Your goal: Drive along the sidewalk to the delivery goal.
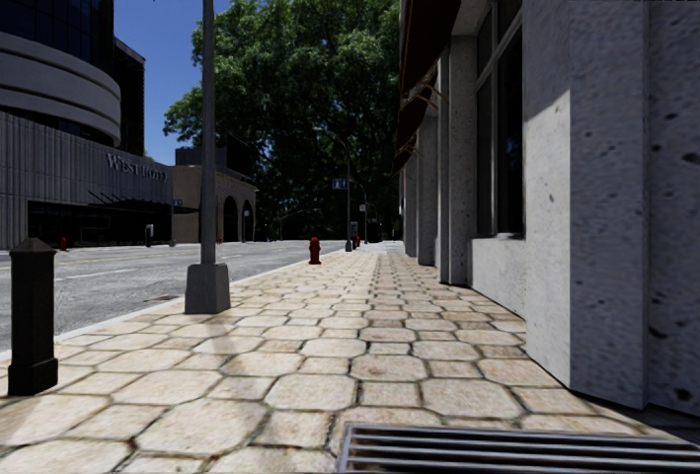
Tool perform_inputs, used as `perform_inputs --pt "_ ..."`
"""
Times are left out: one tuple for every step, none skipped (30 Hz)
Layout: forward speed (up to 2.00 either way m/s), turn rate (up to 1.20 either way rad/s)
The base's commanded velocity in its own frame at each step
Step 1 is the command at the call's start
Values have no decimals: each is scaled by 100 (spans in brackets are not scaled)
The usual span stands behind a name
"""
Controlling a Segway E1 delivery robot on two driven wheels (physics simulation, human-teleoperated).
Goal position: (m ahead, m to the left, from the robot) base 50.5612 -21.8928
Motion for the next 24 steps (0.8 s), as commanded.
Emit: perform_inputs --pt "192 0" --pt "192 0" --pt "192 0" --pt "192 0" --pt "192 0" --pt "192 0" --pt "192 0" --pt "192 0" --pt "192 0" --pt "192 0" --pt "192 0" --pt "192 0" --pt "192 0" --pt "192 0" --pt "192 0" --pt "192 0" --pt "192 0" --pt "192 0" --pt "192 0" --pt "192 0" --pt "192 0" --pt "192 0" --pt "192 0" --pt "192 0"
